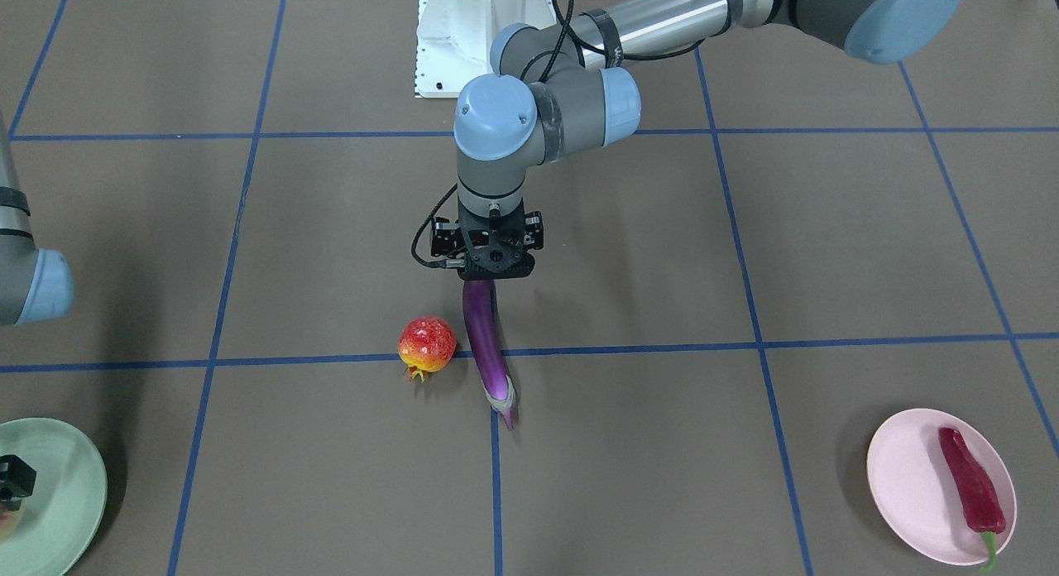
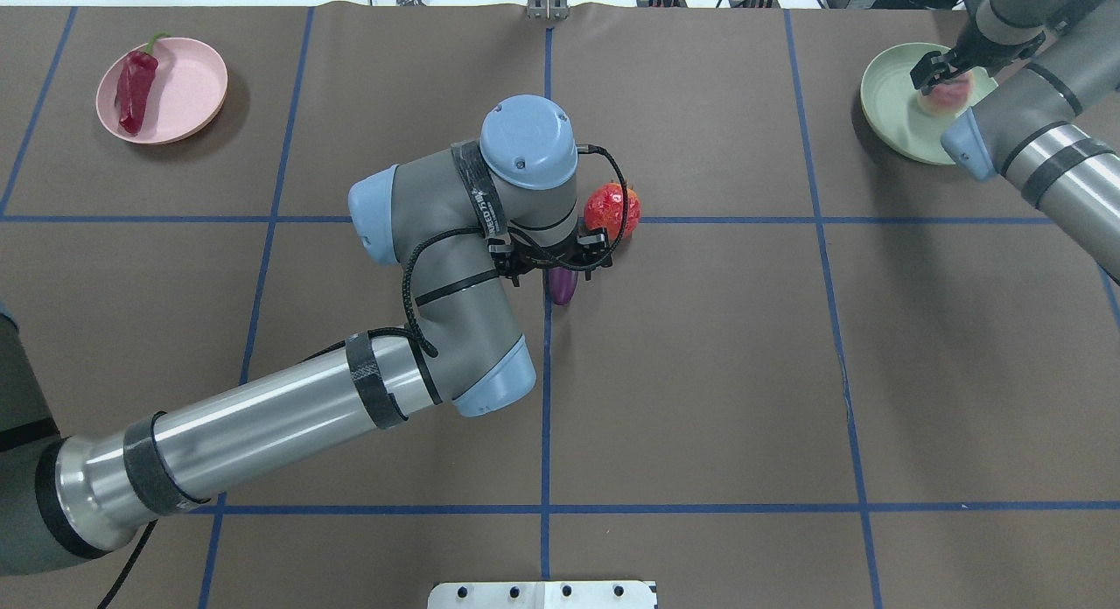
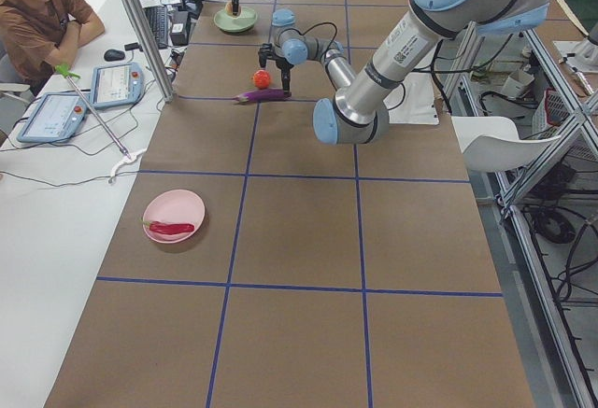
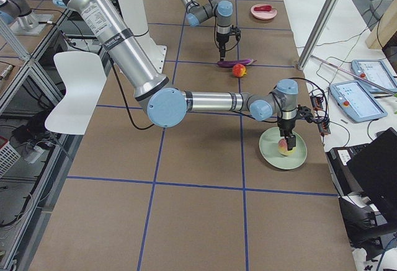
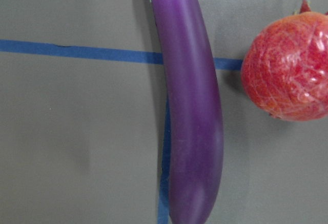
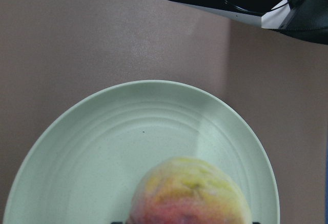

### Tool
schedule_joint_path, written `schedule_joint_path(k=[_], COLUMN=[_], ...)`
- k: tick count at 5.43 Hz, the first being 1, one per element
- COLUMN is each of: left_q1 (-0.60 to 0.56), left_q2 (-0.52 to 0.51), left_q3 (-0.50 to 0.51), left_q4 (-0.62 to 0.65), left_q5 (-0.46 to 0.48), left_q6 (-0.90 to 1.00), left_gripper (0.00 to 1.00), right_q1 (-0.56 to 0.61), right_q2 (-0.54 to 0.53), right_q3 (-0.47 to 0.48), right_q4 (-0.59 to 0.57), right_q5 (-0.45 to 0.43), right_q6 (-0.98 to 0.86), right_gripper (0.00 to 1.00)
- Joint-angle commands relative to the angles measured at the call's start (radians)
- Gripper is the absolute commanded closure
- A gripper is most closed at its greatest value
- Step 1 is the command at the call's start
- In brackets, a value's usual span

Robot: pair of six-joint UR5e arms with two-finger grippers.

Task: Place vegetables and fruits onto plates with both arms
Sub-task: 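Grasp purple eggplant with left gripper while right sets peach on green plate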

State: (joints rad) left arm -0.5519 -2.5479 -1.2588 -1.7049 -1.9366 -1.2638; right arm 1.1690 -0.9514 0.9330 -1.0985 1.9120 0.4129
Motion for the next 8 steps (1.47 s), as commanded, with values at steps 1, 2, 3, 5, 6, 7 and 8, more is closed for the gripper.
schedule_joint_path(k=[1, 2, 3, 5, 6, 7, 8], left_q1=[-0.005, -0.005, -0.003, -0.002, -0.002, -0.002, -0.002], left_q2=[-0.018, -0.021, -0.031, -0.038, -0.052, -0.052, -0.057], left_q3=[0.097, 0.099, 0.125, 0.166, 0.188, 0.193, 0.193], left_q4=[-0.114, -0.114, -0.120, -0.181, -0.189, -0.193, -0.193], left_q5=[0.033, 0.033, 0.033, 0.034, 0.034, 0.034, 0.033], left_q6=[0.000, -0.005, -0.005, -0.006, -0.006, -0.008, -0.008], left_gripper=[0.02, 0.03, 0.07, 0.14, 0.15, 0.29, 0.91], right_q1=[0.009, 0.021, 0.040, 0.083, 0.086, 0.090, 0.095], right_q2=[0.000, 0.002, 0.003, -0.019, -0.023, -0.021, -0.021], right_q3=[0.013, 0.021, 0.035, 0.099, 0.153, 0.194, 0.211], right_q4=[0.002, 0.000, -0.001, -0.014, -0.074, -0.124, -0.136], right_q5=[0.009, 0.028, 0.070, 0.178, 0.183, 0.211, 0.228], right_q6=[0.001, 0.001, -0.003, -0.008, -0.008, -0.008, -0.008], right_gripper=[0.00, 0.00, 0.00, 0.00, 0.00, 0.00, 0.00])
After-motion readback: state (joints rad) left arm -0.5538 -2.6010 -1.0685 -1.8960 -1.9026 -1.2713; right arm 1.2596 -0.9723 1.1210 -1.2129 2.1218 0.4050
